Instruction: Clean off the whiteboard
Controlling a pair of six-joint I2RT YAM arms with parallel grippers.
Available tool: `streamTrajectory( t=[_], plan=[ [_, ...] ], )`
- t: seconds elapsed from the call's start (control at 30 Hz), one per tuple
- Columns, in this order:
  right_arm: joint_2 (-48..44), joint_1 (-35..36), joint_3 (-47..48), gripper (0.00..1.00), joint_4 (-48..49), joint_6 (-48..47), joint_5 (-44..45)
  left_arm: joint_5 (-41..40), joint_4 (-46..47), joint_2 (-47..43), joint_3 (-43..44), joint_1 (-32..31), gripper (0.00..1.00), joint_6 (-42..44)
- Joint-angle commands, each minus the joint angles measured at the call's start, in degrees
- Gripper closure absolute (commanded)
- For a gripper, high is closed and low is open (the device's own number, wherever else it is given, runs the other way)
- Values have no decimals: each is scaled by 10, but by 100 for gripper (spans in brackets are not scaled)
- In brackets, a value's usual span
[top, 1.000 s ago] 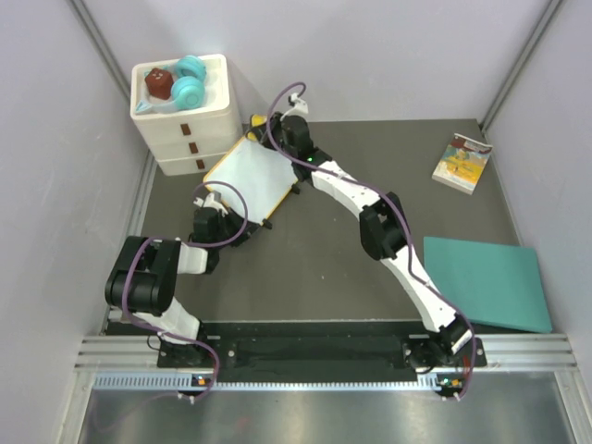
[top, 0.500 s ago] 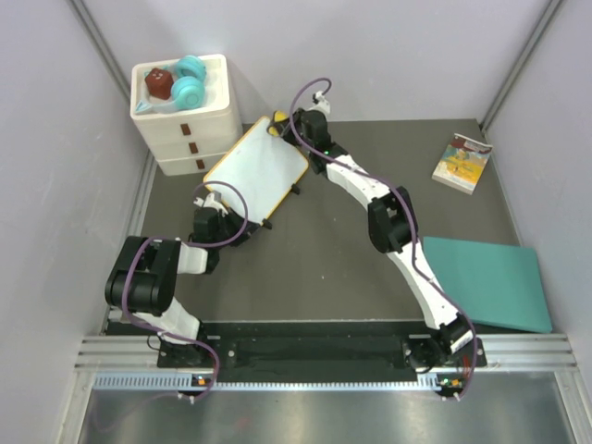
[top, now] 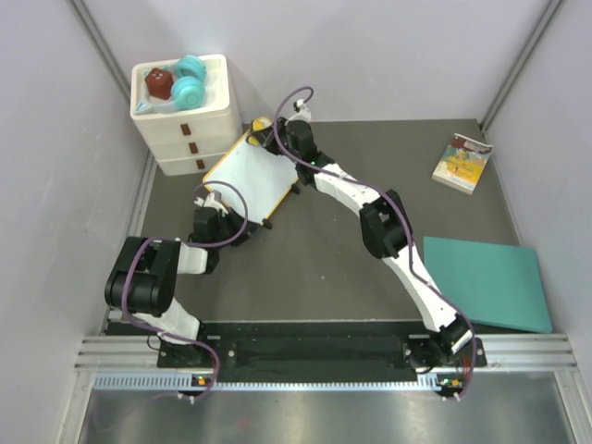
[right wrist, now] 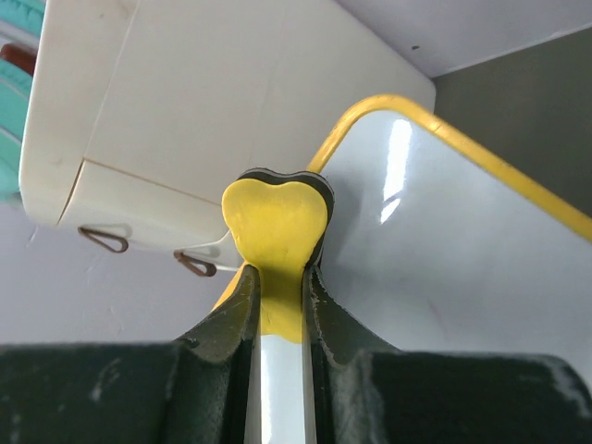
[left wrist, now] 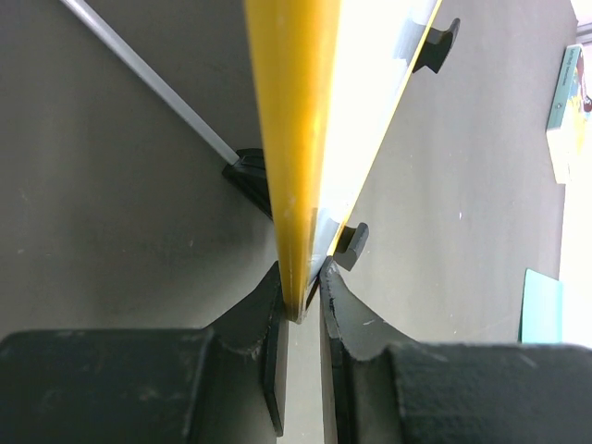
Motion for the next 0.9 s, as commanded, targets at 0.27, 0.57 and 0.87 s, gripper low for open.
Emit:
streamTrajectory(
  t=[0.27,0.57,0.87],
  plan=[
    [-6,-36,-9,100,-55,9,-3,-18,-123,16,-13,-8,100,44],
    [-6,-50,-22,100,-49,10,-44,-15,-123,15,-12,-7,100,45],
    [14,9,27,100,-59,-9,-63,-14,-123,15,-13,-7,100,49]
  ],
)
